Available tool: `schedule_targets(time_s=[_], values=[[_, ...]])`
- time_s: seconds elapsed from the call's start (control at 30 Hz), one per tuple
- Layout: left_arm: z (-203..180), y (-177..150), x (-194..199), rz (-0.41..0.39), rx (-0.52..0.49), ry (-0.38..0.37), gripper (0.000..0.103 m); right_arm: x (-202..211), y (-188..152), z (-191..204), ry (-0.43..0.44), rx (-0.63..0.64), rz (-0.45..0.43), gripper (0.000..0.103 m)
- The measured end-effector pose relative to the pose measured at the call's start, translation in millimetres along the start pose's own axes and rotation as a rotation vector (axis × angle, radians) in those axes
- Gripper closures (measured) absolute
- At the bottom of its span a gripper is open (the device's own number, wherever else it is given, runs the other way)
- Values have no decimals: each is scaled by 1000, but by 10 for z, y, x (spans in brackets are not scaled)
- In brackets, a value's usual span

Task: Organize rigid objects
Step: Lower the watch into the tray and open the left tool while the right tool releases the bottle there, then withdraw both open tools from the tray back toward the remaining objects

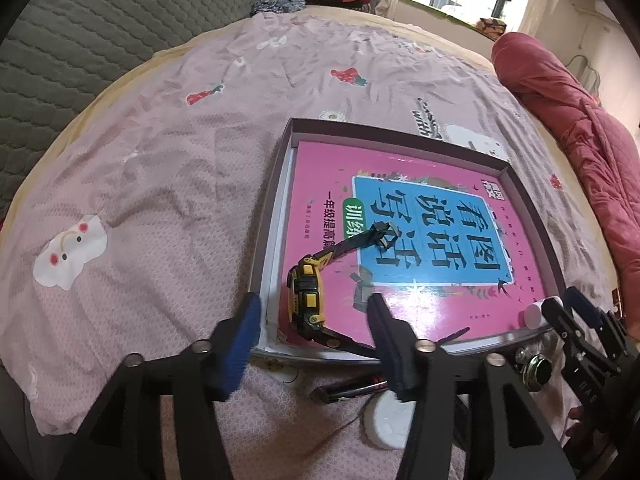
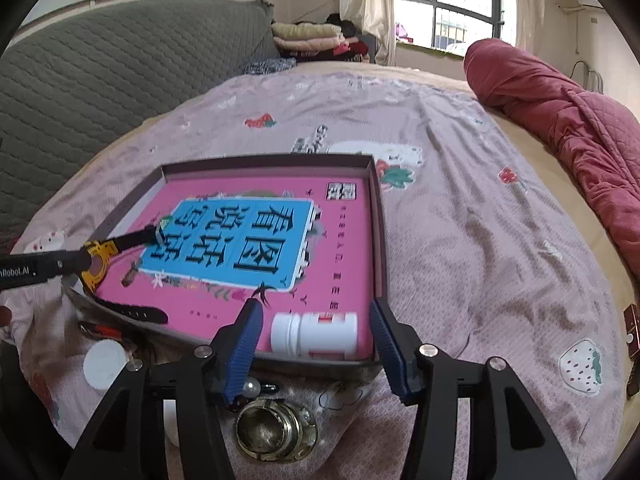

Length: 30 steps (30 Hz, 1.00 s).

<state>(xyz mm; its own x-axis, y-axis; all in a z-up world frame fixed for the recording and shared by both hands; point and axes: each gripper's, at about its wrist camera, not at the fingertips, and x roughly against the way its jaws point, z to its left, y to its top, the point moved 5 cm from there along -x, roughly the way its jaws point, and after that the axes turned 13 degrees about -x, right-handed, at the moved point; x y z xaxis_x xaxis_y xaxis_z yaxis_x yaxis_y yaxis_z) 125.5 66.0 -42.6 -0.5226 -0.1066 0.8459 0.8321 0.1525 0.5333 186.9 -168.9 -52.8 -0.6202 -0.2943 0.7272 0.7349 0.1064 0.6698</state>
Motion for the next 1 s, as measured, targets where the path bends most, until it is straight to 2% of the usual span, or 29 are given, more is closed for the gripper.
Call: schedule_targets(time_s=[0.5, 1.0], values=[[90, 18, 219, -49, 4, 6, 41, 394, 195, -80, 38, -40, -187, 46], [50, -70, 518, -93, -25, -11, 41, 688, 70, 7, 15, -21, -243, 46]])
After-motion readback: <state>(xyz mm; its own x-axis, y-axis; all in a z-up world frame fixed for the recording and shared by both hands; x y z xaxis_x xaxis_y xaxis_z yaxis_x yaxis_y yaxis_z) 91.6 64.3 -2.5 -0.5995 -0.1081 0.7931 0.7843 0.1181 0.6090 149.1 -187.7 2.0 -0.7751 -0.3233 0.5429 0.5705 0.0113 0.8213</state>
